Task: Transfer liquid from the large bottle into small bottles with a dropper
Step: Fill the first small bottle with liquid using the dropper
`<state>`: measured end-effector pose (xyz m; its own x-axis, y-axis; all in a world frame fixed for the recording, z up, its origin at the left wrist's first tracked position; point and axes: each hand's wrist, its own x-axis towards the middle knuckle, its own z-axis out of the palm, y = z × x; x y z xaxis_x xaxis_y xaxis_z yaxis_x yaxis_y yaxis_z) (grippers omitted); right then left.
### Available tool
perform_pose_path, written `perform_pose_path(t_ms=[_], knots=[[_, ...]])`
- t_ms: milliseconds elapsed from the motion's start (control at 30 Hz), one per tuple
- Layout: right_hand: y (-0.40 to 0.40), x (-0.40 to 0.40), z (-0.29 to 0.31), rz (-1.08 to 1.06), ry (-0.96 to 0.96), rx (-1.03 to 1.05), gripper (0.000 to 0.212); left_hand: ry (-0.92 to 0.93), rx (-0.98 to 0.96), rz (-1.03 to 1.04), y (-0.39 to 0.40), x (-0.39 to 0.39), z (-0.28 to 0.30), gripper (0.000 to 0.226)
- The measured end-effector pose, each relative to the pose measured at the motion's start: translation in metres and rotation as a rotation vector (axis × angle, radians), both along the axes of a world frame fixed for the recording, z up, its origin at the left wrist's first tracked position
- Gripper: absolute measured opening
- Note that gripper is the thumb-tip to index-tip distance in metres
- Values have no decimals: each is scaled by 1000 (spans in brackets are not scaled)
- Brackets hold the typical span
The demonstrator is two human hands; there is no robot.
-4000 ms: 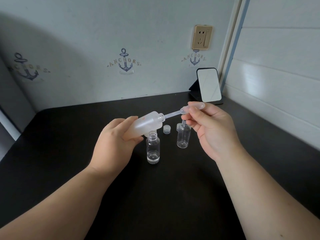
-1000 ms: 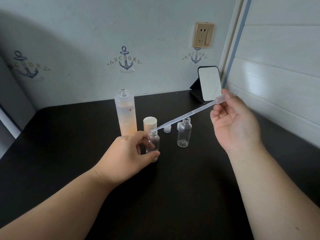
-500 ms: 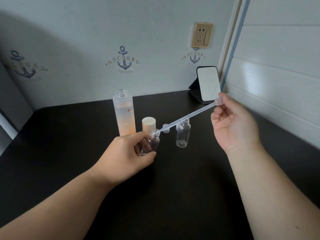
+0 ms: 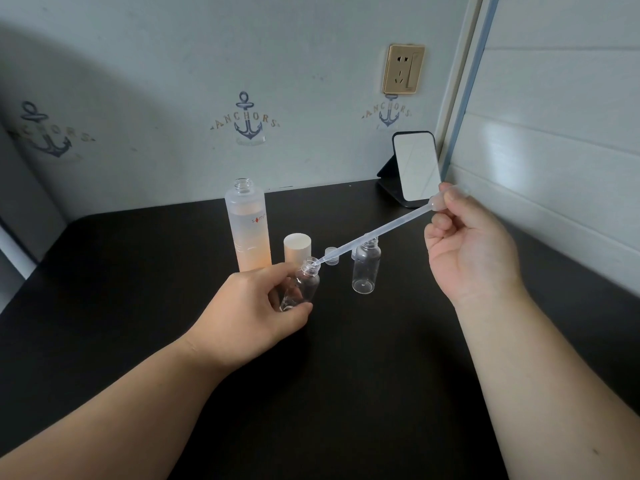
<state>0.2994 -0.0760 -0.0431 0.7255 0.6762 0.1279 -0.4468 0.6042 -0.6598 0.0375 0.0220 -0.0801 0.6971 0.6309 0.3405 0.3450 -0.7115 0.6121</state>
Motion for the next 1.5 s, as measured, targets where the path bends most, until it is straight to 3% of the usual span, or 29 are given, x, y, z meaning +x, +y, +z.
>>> perform_pose_path(t_ms=[500,800,867,967,1067,1133,1333,1500], knots=[[-2,-2,3,13,66,13,9,15,-40,-3,2,1,-3,29],[-2,-1,1,22,91,13,9,25,-38,-32,3,1,-5,49],[-1,-1,0,26,95,19,7,-37,-33,-27,3,-2,-4,49],[-1,1,-1,27,111,35,12,-296,-39,23,1,-11,-2,37],[-1,1,-2,30,113,40,14,-541,35,245,2,-14,-1,25],[0,0,-2,37,116,42,13,-593,32,397,7,-11,0,35],[1,-1,-2,58,101,41,12,-364,-214,383,26,-1,-6,81],[3,-3,-4,78,48,39,13,-270,-198,411,32,5,-10,70]])
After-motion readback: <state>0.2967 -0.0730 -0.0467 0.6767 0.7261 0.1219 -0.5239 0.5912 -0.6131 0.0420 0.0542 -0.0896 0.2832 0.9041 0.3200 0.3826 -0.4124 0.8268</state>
